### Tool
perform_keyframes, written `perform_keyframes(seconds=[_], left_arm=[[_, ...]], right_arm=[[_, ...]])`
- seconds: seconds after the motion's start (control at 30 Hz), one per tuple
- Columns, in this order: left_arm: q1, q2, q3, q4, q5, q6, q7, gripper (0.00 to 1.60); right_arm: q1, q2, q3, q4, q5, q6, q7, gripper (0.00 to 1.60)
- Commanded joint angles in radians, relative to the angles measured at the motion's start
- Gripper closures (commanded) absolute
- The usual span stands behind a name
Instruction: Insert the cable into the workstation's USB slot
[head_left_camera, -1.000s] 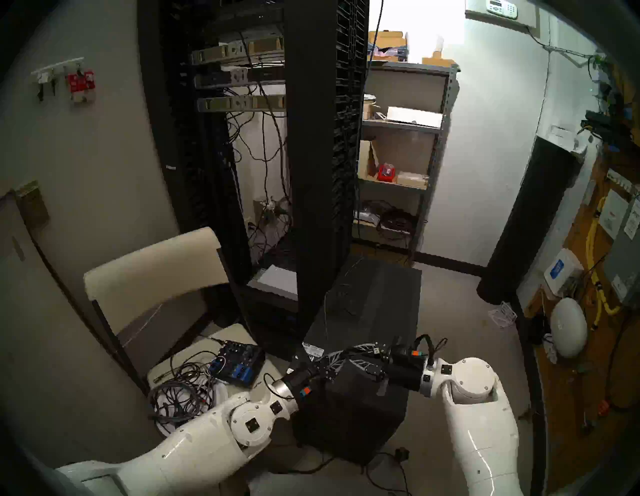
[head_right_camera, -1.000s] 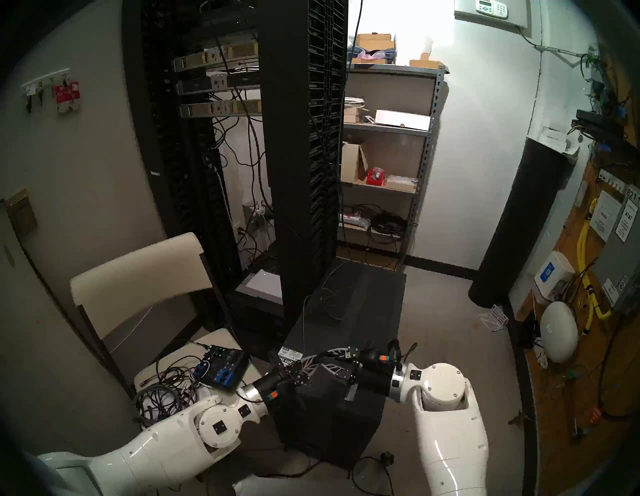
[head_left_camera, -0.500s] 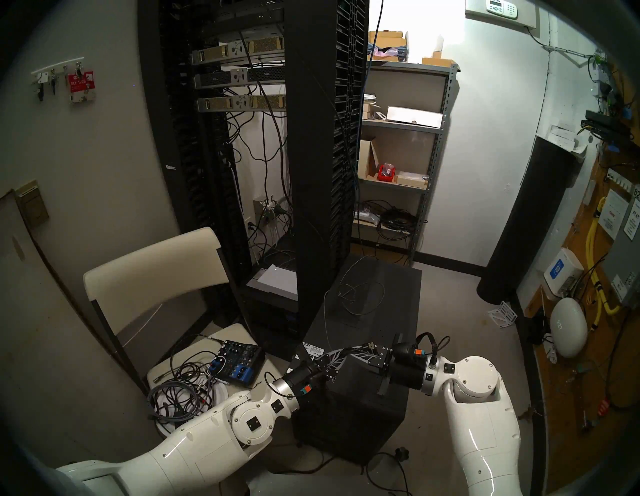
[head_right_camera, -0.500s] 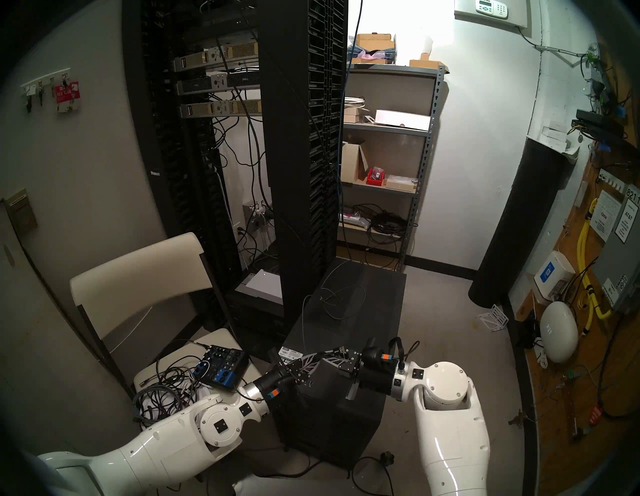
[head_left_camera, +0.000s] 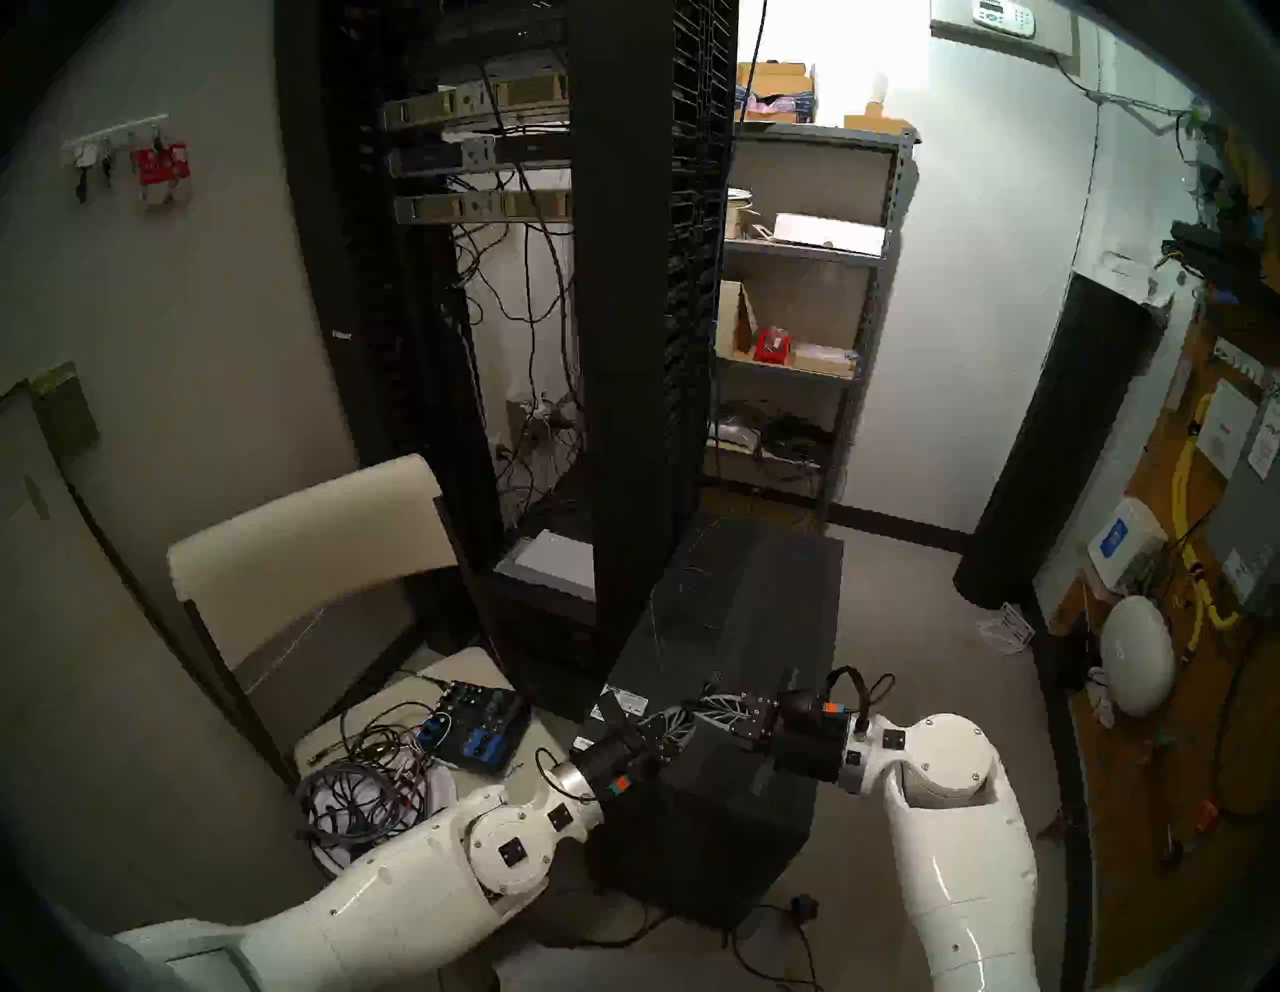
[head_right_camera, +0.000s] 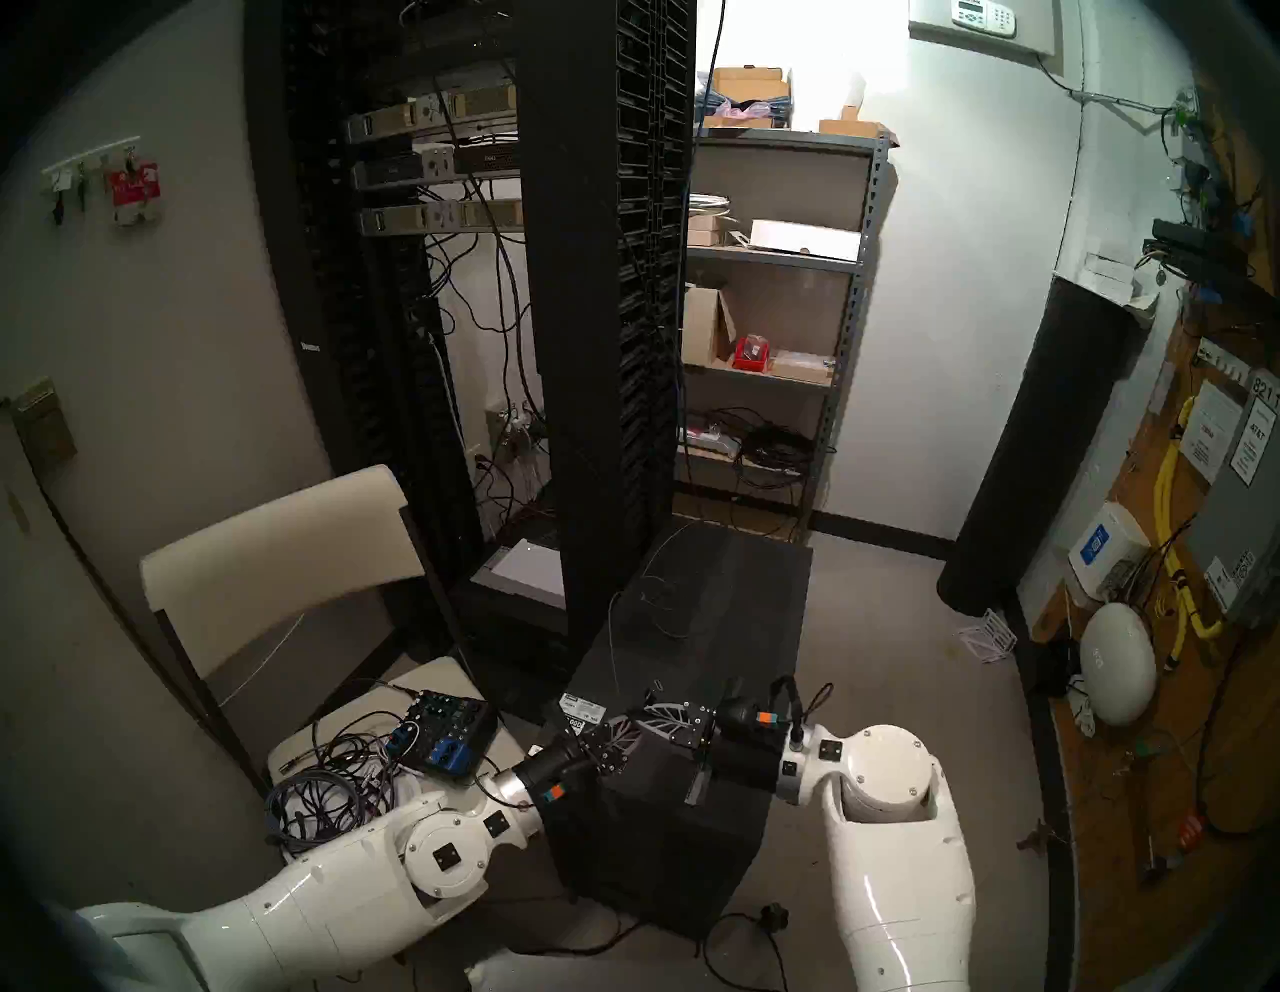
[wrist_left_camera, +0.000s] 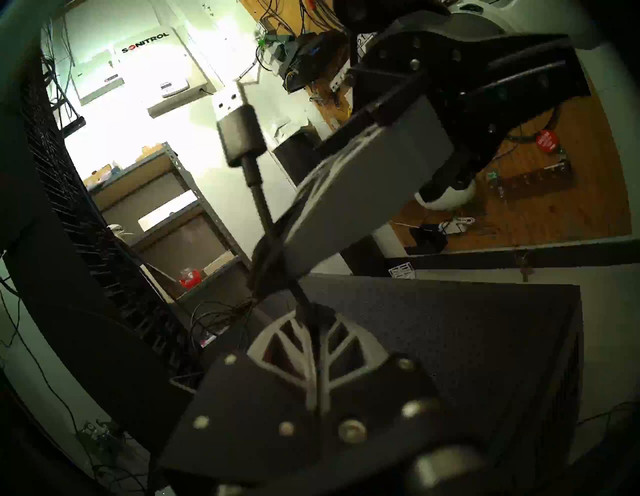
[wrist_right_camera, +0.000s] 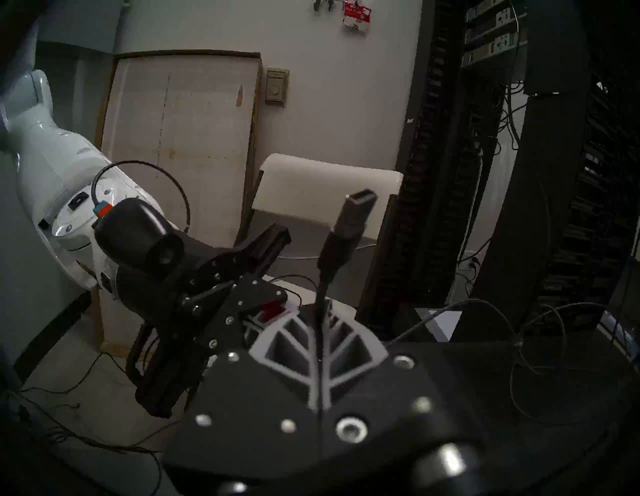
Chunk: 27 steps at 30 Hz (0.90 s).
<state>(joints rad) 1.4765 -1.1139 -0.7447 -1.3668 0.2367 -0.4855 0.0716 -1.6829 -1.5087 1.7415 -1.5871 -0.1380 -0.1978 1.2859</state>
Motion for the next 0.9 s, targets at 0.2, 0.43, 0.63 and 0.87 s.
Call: perform_keyframes(seconds=[0.2, 0.43, 0.63, 0.87], left_arm=[[-0.008, -0.003, 0.002, -0.013, -0.001, 0.006, 0.007, 1.60], [-0.021, 0.011, 0.003, -0.004, 0.070, 0.012, 0.047, 1.60], [-0.029, 0.033, -0.013, -0.007, 0.085, 0.003, 0.057, 1.60], [-0.042, 0.039, -0.022, 0.003, 0.115, -0.021, 0.078, 1.60]], right_arm=[[0.004, -0.022, -0.001, -0.033, 0.018, -0.004, -0.001, 1.60], [0.005, -0.019, 0.003, -0.033, 0.011, 0.004, -0.003, 1.60], [0.012, -0.005, 0.006, -0.027, -0.026, 0.029, -0.016, 1.60], [0.016, 0.003, 0.013, -0.022, -0.036, 0.044, -0.017, 1.31]])
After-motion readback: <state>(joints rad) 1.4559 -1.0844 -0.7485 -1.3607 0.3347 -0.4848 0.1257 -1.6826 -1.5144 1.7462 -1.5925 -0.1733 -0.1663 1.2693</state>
